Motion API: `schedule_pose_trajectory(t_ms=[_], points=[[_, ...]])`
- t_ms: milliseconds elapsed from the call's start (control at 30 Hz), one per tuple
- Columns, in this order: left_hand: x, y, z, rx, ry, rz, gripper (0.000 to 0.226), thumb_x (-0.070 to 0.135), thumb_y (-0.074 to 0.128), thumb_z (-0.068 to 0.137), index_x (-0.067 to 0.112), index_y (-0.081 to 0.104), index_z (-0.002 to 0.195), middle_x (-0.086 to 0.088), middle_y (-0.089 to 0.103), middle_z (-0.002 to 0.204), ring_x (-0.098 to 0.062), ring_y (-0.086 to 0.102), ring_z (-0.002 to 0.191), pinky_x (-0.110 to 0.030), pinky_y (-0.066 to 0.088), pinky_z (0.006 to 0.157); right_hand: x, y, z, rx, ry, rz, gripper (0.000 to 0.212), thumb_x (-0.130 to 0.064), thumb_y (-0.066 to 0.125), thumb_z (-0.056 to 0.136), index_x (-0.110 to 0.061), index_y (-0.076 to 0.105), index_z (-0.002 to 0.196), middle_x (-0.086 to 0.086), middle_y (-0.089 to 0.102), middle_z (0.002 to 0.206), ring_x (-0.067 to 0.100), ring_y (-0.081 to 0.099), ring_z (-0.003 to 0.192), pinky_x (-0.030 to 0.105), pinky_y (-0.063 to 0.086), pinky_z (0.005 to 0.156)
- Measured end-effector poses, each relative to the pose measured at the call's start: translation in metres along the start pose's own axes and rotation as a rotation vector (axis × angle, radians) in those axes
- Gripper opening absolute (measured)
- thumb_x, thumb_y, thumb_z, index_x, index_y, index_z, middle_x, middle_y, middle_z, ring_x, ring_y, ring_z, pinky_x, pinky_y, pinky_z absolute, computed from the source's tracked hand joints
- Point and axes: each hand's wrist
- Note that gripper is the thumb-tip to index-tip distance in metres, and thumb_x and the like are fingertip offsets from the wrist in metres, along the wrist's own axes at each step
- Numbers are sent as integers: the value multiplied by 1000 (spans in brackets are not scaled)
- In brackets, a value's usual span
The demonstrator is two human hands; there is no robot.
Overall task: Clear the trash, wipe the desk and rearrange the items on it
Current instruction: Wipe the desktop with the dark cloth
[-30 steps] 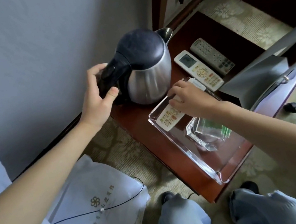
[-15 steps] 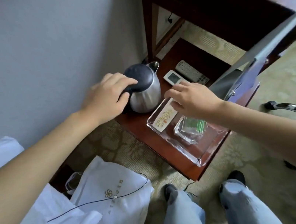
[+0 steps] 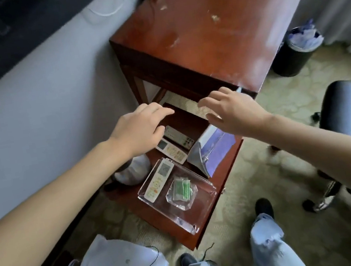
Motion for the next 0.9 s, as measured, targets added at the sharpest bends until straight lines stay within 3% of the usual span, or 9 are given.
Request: schedule_pose_trajectory(t_ms=[100,300,500,667,900], points=[[28,1,55,-19,-57,-24,45,21,44,92,28,41,137,6,48,129,-15,41,119,-30,40,76,57,-4,1,18,87,33,29,-18,52,89,-10,58,117,10,62,99,32,54,96,34,43,61],[82,25,166,-111,-205,-108,45,22,42,94,30,37,139,6,42,137,-15,36,125,-41,46,88,177,-7,7,-67,121,67,31,-20,45,90,-10,54,118,13,58,101,34,51,97,45,51,70],[110,37,263,-163,-192,-120,43,24,42,95,32,37,138,6,41,138,-15,35,125,-40,45,89,288,-8,3,-131,-22,47,35,-19,51,89,-10,54,123,12,60,102,33,55,93,41,51,66],[114,48,343,-184,-166,-72,45,26,41,96,30,34,140,7,36,144,-14,32,131,-38,42,93,376,-2,17,-146,23,30,37,-16,54,86,-9,54,122,14,59,97,35,55,87,43,51,65],[93,86,471,-194,-114,22,51,31,39,97,28,25,145,3,22,153,-19,25,137,-39,33,106,493,22,68,-174,51,-33,46,-23,52,82,-11,51,127,12,59,114,34,56,95,42,52,71]])
Point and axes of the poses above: each hand's wrist, its own z-axis towards the middle knuckle, its own y-axis out of the palm, x = y × z
